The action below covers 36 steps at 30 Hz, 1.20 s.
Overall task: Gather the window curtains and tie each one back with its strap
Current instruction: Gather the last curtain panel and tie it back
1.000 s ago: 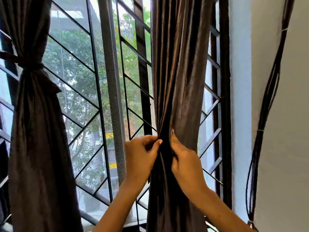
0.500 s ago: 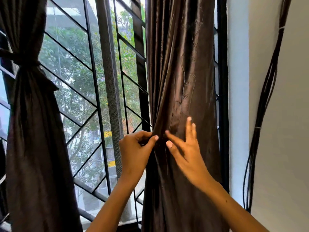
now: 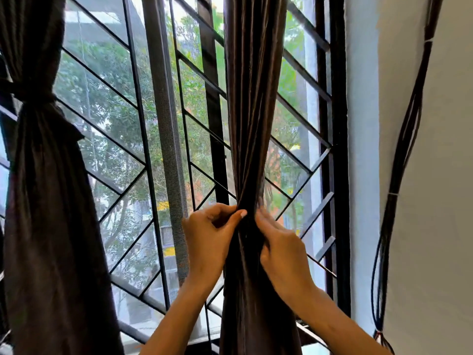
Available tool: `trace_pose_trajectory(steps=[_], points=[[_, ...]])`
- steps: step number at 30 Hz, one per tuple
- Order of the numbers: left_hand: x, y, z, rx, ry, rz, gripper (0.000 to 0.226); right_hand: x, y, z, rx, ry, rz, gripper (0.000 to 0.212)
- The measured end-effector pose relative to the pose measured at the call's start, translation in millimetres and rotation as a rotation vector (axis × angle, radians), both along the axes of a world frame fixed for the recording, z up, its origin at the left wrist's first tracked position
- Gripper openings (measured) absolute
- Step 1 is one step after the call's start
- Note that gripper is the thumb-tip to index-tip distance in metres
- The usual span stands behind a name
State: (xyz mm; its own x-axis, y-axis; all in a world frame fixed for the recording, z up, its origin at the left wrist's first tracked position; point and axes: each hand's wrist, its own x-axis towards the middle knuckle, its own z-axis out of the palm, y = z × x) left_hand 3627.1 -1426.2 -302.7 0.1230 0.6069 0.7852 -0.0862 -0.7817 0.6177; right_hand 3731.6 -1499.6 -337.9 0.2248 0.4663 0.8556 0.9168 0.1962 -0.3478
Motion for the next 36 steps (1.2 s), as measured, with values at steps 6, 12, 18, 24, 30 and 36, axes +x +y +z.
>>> trace_pose_trajectory(steps=[6, 12, 18, 24, 30, 36], points=[[-5, -4, 1, 0.009, 0.007, -0.046, 0.014, 3, 2, -5, -0.135, -0.028, 0.206, 0.060], [-1, 7, 3, 0.038, 0.043, 0.068, 0.008, 17, 8, -1, 0.019, 0.277, 0.308, 0.044], [-1, 8, 4, 0.012, 0.034, 0.033, 0.010, 36, 7, 15, 0.028, 0.884, 0.619, 0.066], [6, 9, 0, 0.045, 0.026, 0.136, 0.008, 27, 6, 5, 0.315, 0.555, 0.249, 0.039], [14, 0, -4, 0.071, 0.020, 0.101, 0.011, 5, 9, -9, 0.237, 0.034, -0.099, 0.062], [14, -2, -6, 0.002, -0.035, -0.045, 0.003, 9, 11, -9, 0.075, 0.008, 0.018, 0.059]])
